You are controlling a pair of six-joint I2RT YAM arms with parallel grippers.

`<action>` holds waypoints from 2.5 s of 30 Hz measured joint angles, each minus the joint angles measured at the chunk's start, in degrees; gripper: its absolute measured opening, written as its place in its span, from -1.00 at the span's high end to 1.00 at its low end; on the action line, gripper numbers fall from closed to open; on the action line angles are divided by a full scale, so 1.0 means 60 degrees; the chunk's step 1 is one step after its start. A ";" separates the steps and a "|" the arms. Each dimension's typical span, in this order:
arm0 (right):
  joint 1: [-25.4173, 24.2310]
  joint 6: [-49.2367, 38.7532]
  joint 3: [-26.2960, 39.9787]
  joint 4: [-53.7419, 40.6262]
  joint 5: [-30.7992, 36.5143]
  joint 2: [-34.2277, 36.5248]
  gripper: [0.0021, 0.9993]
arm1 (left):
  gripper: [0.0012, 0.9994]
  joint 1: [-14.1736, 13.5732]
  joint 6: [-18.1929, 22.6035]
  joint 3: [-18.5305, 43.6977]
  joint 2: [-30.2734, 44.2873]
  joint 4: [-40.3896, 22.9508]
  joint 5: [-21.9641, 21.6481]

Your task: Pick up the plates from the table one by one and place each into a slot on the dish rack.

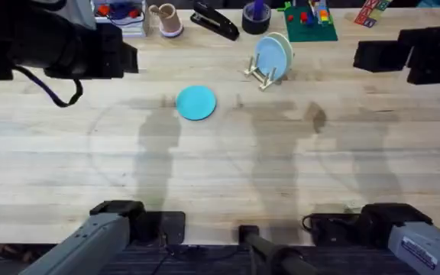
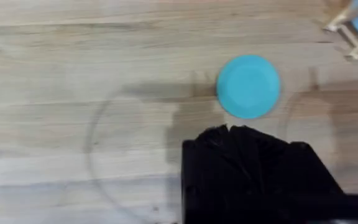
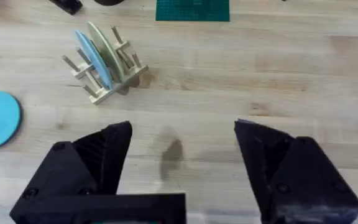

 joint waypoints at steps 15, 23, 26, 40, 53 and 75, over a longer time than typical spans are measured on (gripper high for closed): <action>0.0000 -0.0003 0.0000 0.0000 -0.0004 0.0000 -0.99 | 0.92 0.0299 0.0816 0.0018 0.1096 0.0249 0.4187; 0.0000 0.0000 0.0000 0.0000 -0.0004 0.0000 -0.99 | 0.92 0.0628 0.1569 0.0018 0.2341 0.0543 0.5897; 0.0000 -0.0003 0.0000 0.0000 -0.0004 0.0000 -0.99 | 0.92 0.1095 0.1997 0.0018 0.2875 0.0539 0.6692; 0.0000 0.0000 0.0000 0.0000 -0.0004 0.0000 -0.99 | 0.92 0.1924 0.4089 0.0018 0.5266 0.0324 0.8017; 0.0000 -0.0003 0.0004 0.0000 -0.0004 0.0000 -0.99 | 0.92 0.2499 0.5558 0.0025 0.5992 0.0430 0.8178; 0.0000 0.0000 0.0003 0.0000 -0.0004 0.0000 -0.99 | 0.92 0.2488 0.6553 0.0062 0.8559 0.1098 0.8612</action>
